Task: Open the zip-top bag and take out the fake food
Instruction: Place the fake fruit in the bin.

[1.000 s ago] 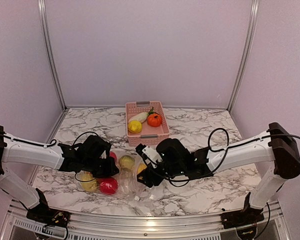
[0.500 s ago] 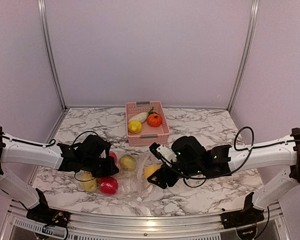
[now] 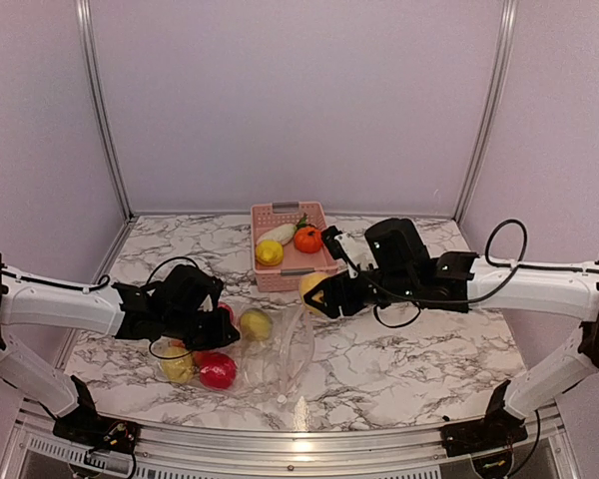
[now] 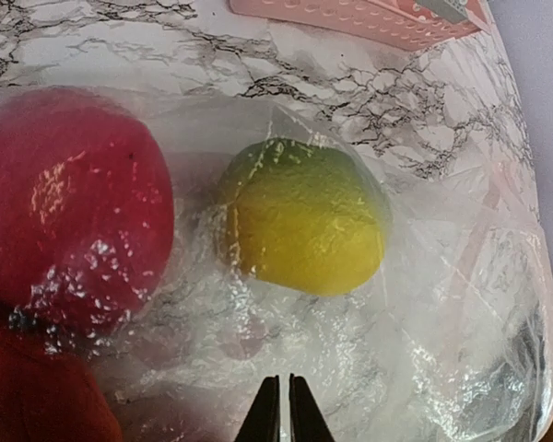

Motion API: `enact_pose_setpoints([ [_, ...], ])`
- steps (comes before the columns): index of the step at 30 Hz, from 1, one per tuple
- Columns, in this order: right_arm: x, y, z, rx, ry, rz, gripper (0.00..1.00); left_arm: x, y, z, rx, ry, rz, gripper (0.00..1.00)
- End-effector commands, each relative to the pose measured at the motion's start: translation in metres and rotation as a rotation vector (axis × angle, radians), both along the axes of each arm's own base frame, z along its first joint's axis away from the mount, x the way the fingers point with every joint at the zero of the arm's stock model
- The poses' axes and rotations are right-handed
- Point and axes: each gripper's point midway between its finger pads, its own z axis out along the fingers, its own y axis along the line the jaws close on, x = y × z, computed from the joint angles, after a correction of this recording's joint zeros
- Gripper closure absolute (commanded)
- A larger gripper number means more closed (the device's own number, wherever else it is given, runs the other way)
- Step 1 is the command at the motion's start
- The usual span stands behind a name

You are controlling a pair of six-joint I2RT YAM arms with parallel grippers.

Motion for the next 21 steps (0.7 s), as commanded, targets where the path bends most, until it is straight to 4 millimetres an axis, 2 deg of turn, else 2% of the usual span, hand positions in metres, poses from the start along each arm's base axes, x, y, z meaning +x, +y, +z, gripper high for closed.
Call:
enact_pose_setpoints([
  [1,0.047,0.018,0.026,0.026,-0.081,-0.038,0.68,0.006,-0.003,0.023,-0.029,-0.043,-0.007,0.94],
  [12,0.151,0.025,0.009,0.013,-0.105,-0.172,0.69,0.005,0.003,0.034,-0.043,-0.066,0.008,0.95],
  [17,0.189,0.030,-0.005,0.007,-0.095,-0.205,0.69,0.005,0.003,0.038,-0.050,-0.075,0.009,0.94],
  [21,0.211,0.037,-0.026,-0.022,-0.075,-0.214,0.69,0.005,0.003,0.039,-0.052,-0.077,0.010,0.94],
])
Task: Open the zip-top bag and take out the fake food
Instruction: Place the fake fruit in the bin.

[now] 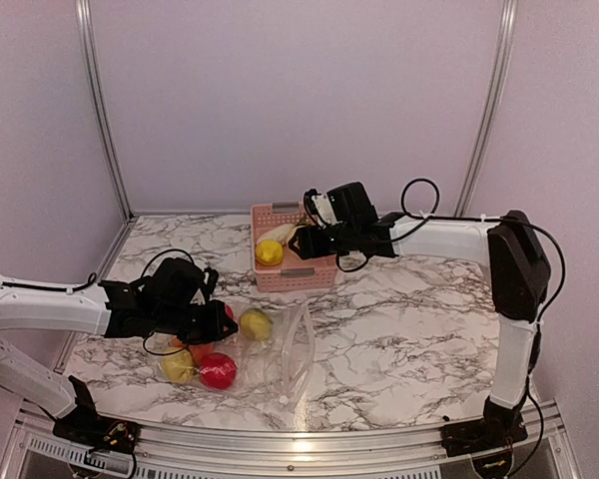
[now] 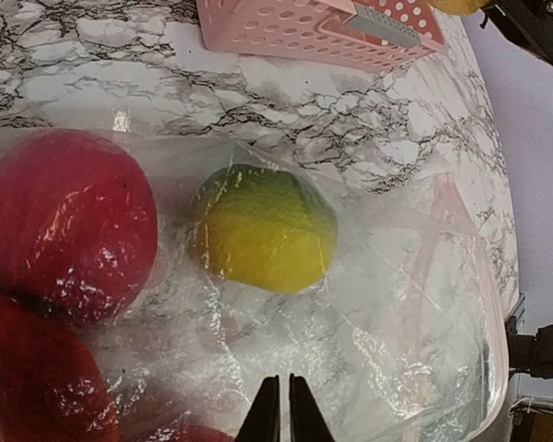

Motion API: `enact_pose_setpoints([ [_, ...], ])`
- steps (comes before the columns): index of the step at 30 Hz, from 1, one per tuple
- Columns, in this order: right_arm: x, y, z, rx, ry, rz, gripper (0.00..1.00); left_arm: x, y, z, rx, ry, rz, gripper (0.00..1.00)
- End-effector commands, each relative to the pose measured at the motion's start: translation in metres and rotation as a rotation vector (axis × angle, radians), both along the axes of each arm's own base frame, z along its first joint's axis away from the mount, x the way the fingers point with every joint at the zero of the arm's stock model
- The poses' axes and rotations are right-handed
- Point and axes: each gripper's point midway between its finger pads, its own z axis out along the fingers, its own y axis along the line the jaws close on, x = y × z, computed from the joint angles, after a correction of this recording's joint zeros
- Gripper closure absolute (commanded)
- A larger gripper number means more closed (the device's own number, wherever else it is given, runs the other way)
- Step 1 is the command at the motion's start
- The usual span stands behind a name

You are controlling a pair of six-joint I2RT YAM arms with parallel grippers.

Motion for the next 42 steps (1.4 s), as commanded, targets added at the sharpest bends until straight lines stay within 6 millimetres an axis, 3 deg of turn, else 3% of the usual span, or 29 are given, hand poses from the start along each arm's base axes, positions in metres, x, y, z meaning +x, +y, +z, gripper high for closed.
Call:
enact_pose_setpoints([
  [1,0.027,0.010,-0.008,-0.005,-0.009,-0.005,0.68,0.005,0.002,0.011,-0.002,-0.028,0.008,0.94],
  [5,0.038,0.015,-0.016,-0.012,0.000,-0.010,0.61,0.005,0.002,0.015,-0.011,-0.035,0.013,0.94],
  [20,0.040,0.014,-0.001,-0.016,-0.029,-0.015,0.06,0.006,0.001,0.016,-0.013,-0.035,0.012,0.94],
  [31,0.024,0.000,0.027,0.008,-0.082,-0.012,0.01,0.008,-0.001,0.016,-0.010,-0.037,0.010,0.94],
  [42,-0.032,-0.019,0.040,-0.002,-0.131,0.027,0.02,0.020,-0.009,0.019,0.012,-0.056,0.004,0.94],
])
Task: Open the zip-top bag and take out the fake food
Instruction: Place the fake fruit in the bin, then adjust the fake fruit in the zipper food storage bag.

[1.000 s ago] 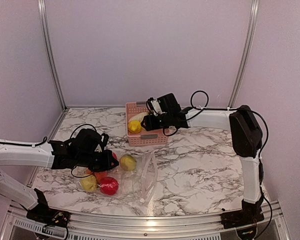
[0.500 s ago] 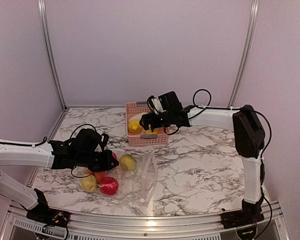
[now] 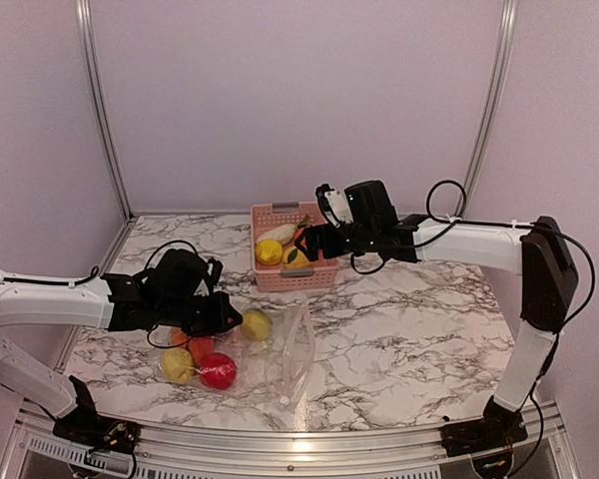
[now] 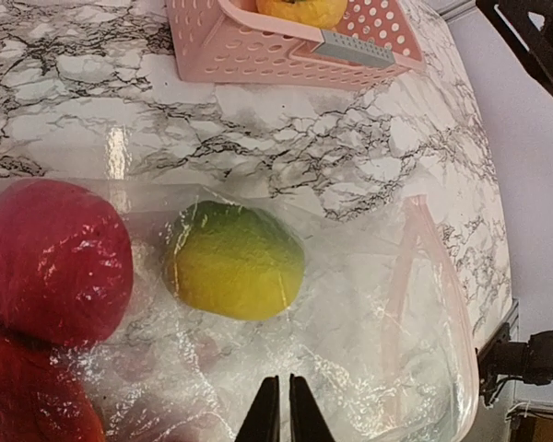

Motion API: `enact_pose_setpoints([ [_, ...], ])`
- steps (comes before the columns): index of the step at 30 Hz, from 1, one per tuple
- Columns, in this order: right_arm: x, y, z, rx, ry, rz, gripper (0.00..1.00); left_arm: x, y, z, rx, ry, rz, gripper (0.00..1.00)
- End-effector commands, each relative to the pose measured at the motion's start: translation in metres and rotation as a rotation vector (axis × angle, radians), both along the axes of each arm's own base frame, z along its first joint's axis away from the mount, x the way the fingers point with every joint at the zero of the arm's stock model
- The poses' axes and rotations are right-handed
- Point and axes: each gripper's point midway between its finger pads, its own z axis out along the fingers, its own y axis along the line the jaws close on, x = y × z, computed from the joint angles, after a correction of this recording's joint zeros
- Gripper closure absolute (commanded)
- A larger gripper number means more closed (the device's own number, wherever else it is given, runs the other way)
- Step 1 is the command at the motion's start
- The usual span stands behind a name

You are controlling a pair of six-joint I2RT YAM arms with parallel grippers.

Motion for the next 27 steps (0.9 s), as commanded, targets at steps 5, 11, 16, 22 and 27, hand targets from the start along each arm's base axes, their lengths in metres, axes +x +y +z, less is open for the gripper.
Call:
enact_pose_setpoints([
  [5,-0.056,-0.008,0.015,-0.007,-0.078,0.052,0.04,0.023,-0.004,0.005,0.040,-0.035,0.009,0.94],
  [11,-0.099,-0.015,0.001,-0.002,-0.044,0.084,0.05,0.042,-0.013,0.006,0.054,-0.045,0.001,0.94],
  [16,-0.129,-0.021,-0.012,-0.016,-0.067,0.103,0.05,0.055,-0.020,0.000,0.060,-0.038,-0.008,0.94],
  [22,-0.162,-0.018,-0.037,-0.020,-0.058,0.165,0.08,0.063,-0.025,-0.013,0.069,-0.015,-0.014,0.95],
  [27,-0.184,-0.011,-0.055,-0.039,-0.098,0.218,0.10,0.066,-0.022,-0.023,0.077,-0.002,-0.002,0.95],
])
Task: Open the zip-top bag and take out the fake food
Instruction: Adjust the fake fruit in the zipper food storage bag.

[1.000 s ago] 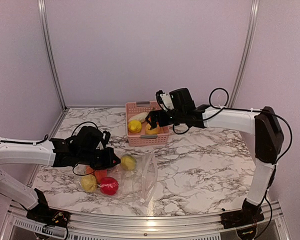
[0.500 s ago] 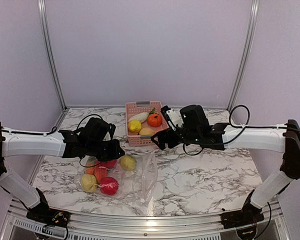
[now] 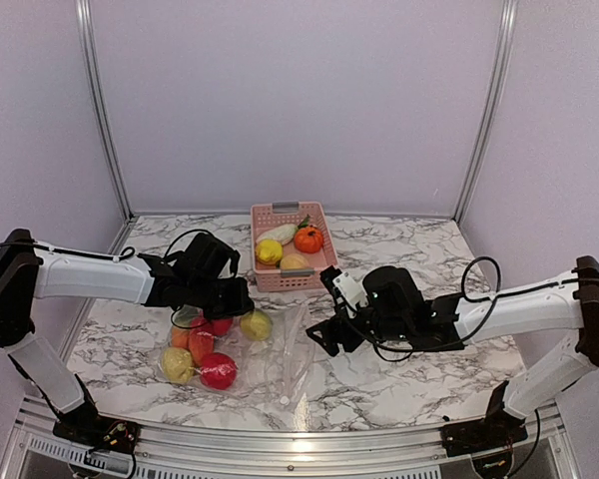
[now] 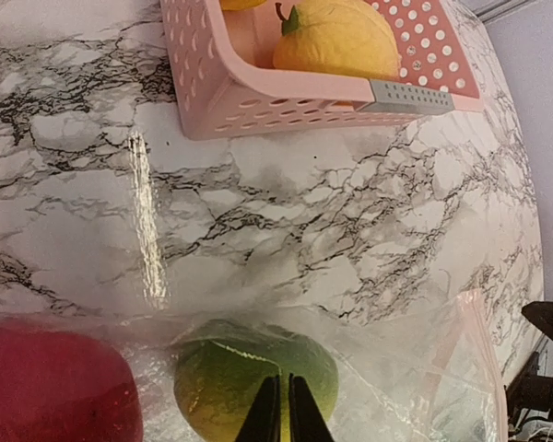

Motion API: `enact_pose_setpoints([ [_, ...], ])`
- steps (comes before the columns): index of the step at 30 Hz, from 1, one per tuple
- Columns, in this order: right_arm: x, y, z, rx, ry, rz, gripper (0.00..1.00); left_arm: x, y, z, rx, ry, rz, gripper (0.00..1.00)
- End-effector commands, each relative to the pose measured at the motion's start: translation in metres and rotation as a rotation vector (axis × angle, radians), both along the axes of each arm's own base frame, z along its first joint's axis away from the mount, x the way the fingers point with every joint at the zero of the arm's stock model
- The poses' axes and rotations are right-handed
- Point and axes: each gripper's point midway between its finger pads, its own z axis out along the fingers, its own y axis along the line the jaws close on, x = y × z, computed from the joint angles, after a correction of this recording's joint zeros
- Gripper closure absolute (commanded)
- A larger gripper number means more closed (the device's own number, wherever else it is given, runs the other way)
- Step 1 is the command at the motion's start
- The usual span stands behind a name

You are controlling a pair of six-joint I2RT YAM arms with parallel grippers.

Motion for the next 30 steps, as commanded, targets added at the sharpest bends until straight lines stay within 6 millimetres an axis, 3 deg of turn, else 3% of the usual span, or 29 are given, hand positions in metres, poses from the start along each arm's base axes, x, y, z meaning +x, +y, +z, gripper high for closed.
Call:
enact_pose_setpoints([
  [1,-0.011,0.012,0.005,0.050,-0.072,0.032,0.10,0.007,-0.003,-0.002,-0.012,-0.004,-0.005,0.95],
  [9,-0.026,0.028,-0.013,0.039,-0.091,0.081,0.18,0.004,-0.005,-0.019,-0.014,0.031,-0.009,0.95],
  [19,-0.032,0.051,-0.031,0.025,-0.081,0.125,0.30,-0.002,-0.005,-0.028,-0.027,0.057,-0.009,0.96],
  [30,-0.029,0.067,-0.031,0.023,-0.094,0.152,0.30,-0.013,-0.008,-0.024,-0.040,0.060,-0.030,0.96],
])
